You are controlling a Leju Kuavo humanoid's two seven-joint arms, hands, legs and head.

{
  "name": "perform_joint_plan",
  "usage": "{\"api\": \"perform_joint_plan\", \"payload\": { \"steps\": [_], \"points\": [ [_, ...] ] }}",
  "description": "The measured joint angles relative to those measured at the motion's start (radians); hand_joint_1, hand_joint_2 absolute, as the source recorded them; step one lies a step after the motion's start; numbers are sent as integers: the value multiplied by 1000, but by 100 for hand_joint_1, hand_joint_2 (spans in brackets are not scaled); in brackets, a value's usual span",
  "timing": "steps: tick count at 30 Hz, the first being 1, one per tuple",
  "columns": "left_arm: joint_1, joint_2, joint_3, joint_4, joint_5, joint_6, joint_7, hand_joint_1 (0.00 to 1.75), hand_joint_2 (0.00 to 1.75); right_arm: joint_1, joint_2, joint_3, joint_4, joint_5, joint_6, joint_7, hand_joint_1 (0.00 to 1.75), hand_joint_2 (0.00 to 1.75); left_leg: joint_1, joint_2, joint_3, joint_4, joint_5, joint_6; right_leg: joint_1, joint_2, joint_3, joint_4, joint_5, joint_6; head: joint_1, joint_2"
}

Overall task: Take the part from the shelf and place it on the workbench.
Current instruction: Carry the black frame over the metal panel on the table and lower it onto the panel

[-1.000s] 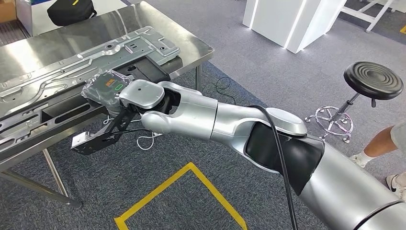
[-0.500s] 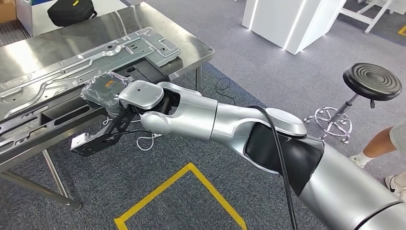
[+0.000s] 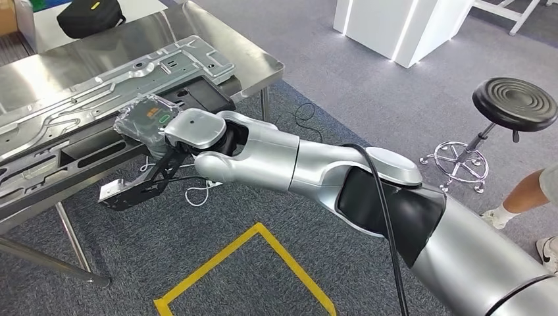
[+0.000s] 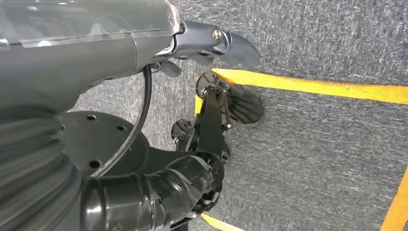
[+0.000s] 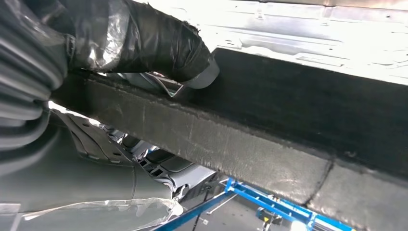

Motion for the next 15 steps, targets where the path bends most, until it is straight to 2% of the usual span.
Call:
{"api": "perform_joint_plan", "payload": {
  "steps": [1,3,4,5,6,8,9,10,13,15],
  "points": [
    [-1,0,0,0,0,0,0,0,175,0,0,0,0,0,0,0,175,175,0,11,-23,52,-32,1,2,-3,-1,-2,2,-7,0,0],
    [-2,0,0,0,0,0,0,0,175,1,0,0,0,0,0,0,175,175,-5,20,-81,189,-98,5,11,-8,-4,-2,3,-15,0,0],
    [-2,0,0,0,0,0,0,0,175,2,0,0,1,0,0,0,175,175,-8,20,-100,236,-113,8,15,-11,-5,-1,3,-17,0,0],
    [-2,0,0,0,0,-1,0,0,175,3,0,0,1,0,0,-1,175,175,-11,20,-103,249,-110,12,19,-13,-5,-1,3,-18,0,0],
    [-1,0,0,0,-1,-1,0,0,175,3,0,0,1,0,0,-1,175,175,-14,20,-85,222,-89,18,23,-15,-5,1,3,-19,0,0],
    [-2,1,0,0,-2,-3,-1,0,175,2,1,0,1,0,0,-2,175,175,-23,23,-14,93,-34,34,29,-18,-5,3,1,-19,0,0],
    [-2,2,-1,0,-4,-5,-2,0,175,1,1,0,2,-1,0,-3,175,175,-28,26,16,35,-18,40,32,-19,-6,5,-1,-19,0,0],
    [-3,3,-1,0,-5,-6,-3,0,175,0,1,0,2,-1,0,-3,175,175,-32,28,34,-1,-12,44,34,-20,-8,6,-1,-16,0,0],
    [-2,3,-6,0,-6,-9,-5,0,175,-1,1,0,2,-2,0,-5,175,175,-34,27,41,-23,-10,51,34,-23,-11,4,0,-4,0,0],
    [-2,3,-7,0,-6,-10,-5,0,175,-3,1,0,3,-3,-1,-6,175,175,-28,26,49,-34,-4,59,33,-20,-21,31,-21,6,0,0]
  ]
}}
